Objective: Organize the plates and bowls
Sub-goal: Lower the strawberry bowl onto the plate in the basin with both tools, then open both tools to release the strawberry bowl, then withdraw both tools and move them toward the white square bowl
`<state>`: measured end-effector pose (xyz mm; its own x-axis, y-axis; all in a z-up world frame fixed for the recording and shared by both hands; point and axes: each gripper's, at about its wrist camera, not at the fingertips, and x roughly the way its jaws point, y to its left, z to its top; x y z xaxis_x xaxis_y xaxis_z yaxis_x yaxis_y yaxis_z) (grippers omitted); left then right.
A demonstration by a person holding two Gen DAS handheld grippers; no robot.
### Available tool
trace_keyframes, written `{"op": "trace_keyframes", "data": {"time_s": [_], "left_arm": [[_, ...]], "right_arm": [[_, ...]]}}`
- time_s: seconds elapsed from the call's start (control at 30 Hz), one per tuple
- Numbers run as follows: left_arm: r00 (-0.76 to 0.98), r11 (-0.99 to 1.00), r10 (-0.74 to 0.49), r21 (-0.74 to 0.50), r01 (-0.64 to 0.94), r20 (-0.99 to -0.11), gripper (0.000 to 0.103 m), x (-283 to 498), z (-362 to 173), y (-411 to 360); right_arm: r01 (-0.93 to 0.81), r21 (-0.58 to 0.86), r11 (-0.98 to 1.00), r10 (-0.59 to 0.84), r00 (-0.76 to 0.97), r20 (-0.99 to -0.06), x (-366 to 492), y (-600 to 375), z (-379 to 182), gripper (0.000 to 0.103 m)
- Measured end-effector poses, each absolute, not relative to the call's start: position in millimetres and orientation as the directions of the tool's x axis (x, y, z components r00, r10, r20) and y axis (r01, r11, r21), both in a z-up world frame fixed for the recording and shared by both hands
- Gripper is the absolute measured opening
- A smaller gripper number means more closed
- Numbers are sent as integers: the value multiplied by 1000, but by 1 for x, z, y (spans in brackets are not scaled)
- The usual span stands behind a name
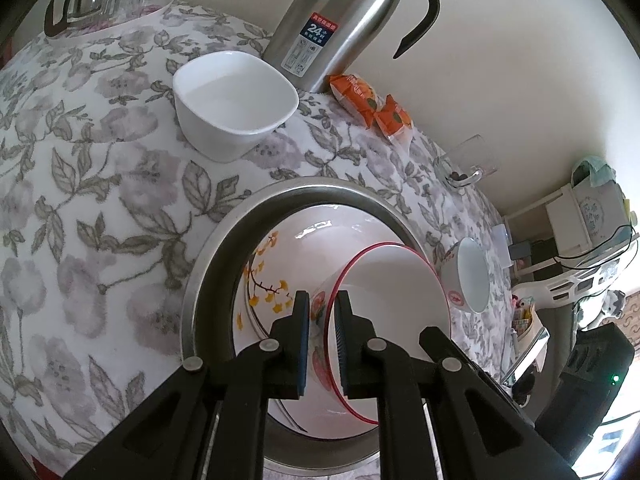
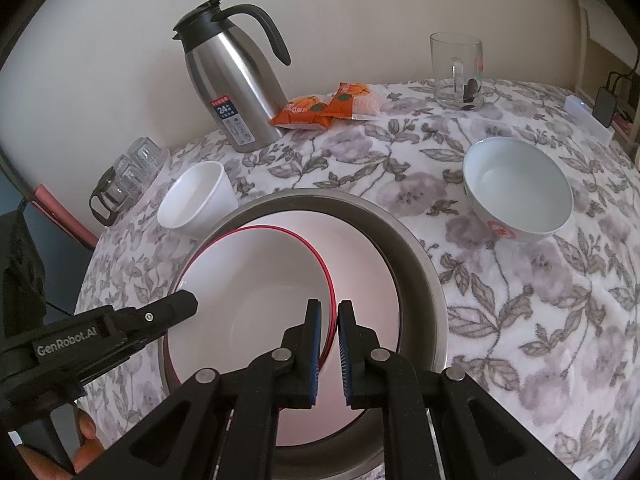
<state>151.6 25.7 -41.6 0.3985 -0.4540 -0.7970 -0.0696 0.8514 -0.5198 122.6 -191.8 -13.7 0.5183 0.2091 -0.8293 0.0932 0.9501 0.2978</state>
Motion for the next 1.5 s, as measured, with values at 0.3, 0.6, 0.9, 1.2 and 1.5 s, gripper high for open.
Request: {"op": "trace_keyframes", "data": {"time_s": [0.3,0.6,0.9,1.2,1.5], "left_arm": [[429,865,-424,-497,-69,-797,26,148,-30,30],[511,903,-316,-418,-97,-800,62,141,-7,42],[526,934,-144,-291,-208,-838,81,139,-8,61],[510,939,-76,-233,-253,-857,85,139,-14,70],[536,946,-8,-180,-269,-844,99,138,-9,72]], "right_arm": [[98,293,951,197,538,-820,119,-196,-2,12],[76,245,966,158,578,-801,113,-189,18,38],[62,187,980,118,572,-811,113,-183,16,65],[51,178,983,117,576,-809,112,-182,15,95],[52,177,983,112,593,-797,111,-182,16,103]]}}
